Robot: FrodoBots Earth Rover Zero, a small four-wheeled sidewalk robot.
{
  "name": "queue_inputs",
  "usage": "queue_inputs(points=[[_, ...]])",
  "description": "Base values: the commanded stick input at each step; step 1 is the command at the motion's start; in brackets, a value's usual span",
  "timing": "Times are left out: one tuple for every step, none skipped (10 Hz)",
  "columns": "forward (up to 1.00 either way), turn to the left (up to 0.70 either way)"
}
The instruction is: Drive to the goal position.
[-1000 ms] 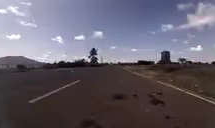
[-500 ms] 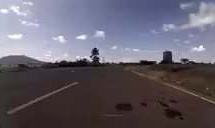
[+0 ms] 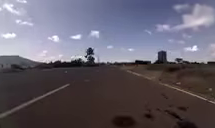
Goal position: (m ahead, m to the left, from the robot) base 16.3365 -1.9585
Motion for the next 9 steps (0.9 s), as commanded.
queue_inputs(points=[[0.85,0.01],[0.85,0.01],[0.85,0.01],[0.85,0.01],[0.85,0.01],[0.85,-0.06],[0.85,-0.33],[0.85,-0.33],[0.85,-0.33]])
